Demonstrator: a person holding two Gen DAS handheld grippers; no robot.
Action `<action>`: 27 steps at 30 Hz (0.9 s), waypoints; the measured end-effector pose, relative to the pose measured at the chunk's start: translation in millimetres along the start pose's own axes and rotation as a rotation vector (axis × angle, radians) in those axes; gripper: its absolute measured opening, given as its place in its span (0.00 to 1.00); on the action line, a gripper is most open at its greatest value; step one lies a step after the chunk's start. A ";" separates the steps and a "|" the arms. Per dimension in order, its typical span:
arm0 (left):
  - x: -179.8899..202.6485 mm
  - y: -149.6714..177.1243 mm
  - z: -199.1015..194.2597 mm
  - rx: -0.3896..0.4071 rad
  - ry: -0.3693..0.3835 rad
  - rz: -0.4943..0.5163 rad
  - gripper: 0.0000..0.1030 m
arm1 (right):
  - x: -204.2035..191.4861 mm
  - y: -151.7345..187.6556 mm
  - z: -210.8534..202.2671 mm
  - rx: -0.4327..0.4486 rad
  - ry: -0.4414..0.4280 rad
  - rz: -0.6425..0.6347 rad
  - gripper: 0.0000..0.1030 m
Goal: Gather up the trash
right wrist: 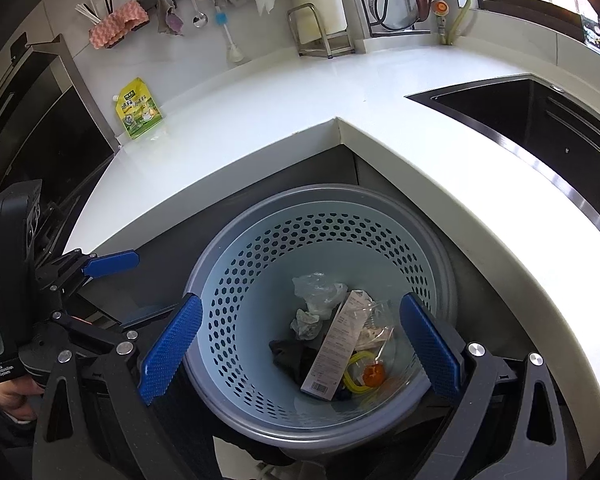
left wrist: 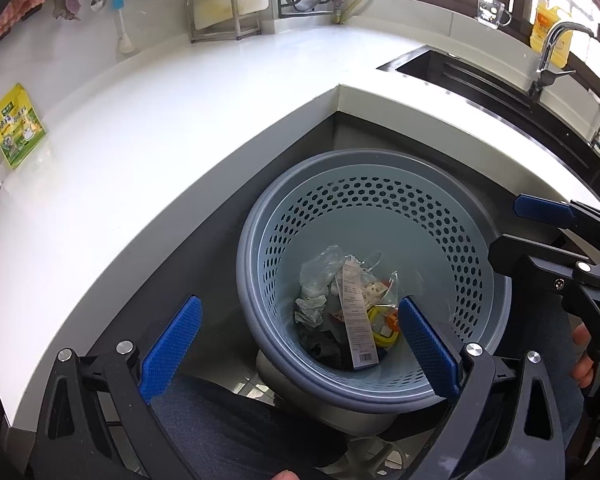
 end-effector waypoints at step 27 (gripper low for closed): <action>-10.1 -6.9 -1.2 0.009 -0.037 -0.032 0.94 | -2.3 4.6 4.6 -0.011 0.064 -0.083 0.92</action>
Point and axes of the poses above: each gripper's, at about its wrist camera, not at the fingertips, and z roughly the way its jaws point, x to its right, y to its underside, the point moved 2 cm from there along z, roughly the way its jaws point, and after that the axes turned 5 degrees about x, right-handed, at the moved point
